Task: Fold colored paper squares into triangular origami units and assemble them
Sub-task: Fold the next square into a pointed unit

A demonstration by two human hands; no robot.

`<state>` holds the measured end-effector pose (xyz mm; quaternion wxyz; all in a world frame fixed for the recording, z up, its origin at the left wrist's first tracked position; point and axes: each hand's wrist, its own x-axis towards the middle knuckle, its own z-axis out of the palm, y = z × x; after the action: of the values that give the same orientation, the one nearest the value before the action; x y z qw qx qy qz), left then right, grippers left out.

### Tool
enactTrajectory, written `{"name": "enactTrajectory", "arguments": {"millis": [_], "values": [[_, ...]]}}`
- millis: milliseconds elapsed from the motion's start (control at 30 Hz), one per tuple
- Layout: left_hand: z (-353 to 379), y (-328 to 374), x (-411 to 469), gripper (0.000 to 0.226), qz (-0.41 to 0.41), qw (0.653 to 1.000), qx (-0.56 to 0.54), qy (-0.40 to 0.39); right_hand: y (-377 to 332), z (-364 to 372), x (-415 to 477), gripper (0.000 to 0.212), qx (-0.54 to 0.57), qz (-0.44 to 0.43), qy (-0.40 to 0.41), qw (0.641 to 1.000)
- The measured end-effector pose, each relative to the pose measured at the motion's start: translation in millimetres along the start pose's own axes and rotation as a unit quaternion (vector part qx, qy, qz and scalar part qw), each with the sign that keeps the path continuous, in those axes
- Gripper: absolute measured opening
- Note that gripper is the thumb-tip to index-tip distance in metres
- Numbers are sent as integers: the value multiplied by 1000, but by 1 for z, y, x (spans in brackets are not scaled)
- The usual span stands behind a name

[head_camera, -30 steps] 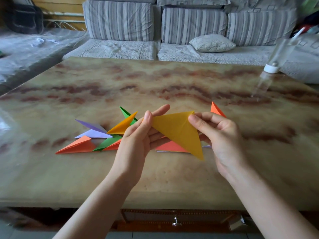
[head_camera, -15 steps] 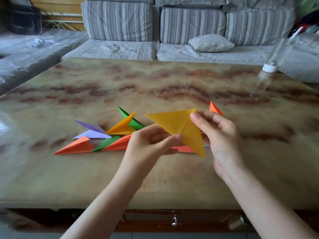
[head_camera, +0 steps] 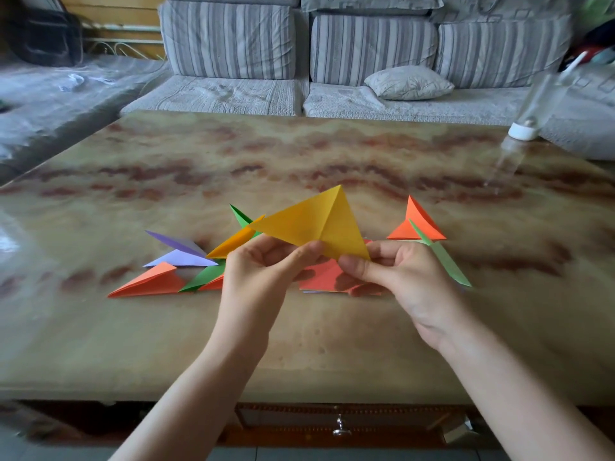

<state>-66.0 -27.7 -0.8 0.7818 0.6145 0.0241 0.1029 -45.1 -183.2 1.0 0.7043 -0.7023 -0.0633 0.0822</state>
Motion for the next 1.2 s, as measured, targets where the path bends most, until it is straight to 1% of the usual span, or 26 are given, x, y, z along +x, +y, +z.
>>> {"name": "enactTrajectory", "arguments": {"millis": [133, 200, 267, 333, 433, 500, 567, 600, 633, 700, 733, 800, 833, 867, 900, 933, 1000, 1133, 1200], "values": [[-4, 0, 3, 5, 5, 1000, 14, 16, 0, 0, -1, 22, 23, 19, -56, 998], [-5, -1, 5, 13, 11, 999, 13, 27, 0, 0, -2, 26, 35, 25, -83, 996], [-6, -1, 5, 16, 12, 999, 5, 31, -1, 1, -4, 29, 24, 24, -107, 994], [-6, -1, 5, 11, 7, 999, -3, 34, -2, 2, -5, 28, -6, 22, -126, 992], [-5, -1, 5, 3, 4, 999, -4, 42, -4, -1, -5, 26, -44, 31, -139, 989], [-7, 0, 6, 1, 9, 999, -6, 51, -7, -4, -6, 27, -46, 43, -151, 986], [-8, 1, 6, 2, 16, 998, 1, 62, -7, -7, -6, 30, -47, 43, -138, 988], [-9, 2, 7, 2, 21, 998, 8, 64, -6, -8, -4, 32, -56, 28, -109, 992], [-9, 3, 7, 3, 27, 998, 17, 60, -5, -9, -3, 32, -75, -5, -67, 995], [-8, 4, 7, 8, 40, 997, 50, 41, -5, -11, 1, 38, -127, -112, 13, 986], [-7, 3, 6, 9, 44, 997, 66, 27, -7, -12, 2, 44, -155, -171, 28, 973], [-5, 1, 5, 7, 40, 996, 80, -6, -9, -13, 1, 54, -224, -270, 12, 936], [-4, -1, 4, 7, 36, 996, 85, -21, -9, -13, 1, 54, -260, -300, -4, 918], [-3, -2, 4, 7, 30, 995, 87, -35, -9, -13, 0, 48, -289, -312, -20, 905], [-3, -2, 3, 9, 24, 995, 84, -50, -8, -12, 0, 38, -301, -309, -38, 901], [-3, -3, 3, 11, 18, 995, 79, -62, -7, -12, 0, 29, -300, -297, -53, 905], [-3, -3, 4, 13, 9, 995, 62, -75, -7, -11, 0, 21, -279, -265, -60, 921], [-3, 0, 1, 16, -2, 995, 34, -97, -7, -10, 1, 9, -216, -223, -26, 950], [-2, 1, 0, 16, -2, 993, 34, -109, -7, -9, 2, 10, -185, -223, -17, 957]]}}
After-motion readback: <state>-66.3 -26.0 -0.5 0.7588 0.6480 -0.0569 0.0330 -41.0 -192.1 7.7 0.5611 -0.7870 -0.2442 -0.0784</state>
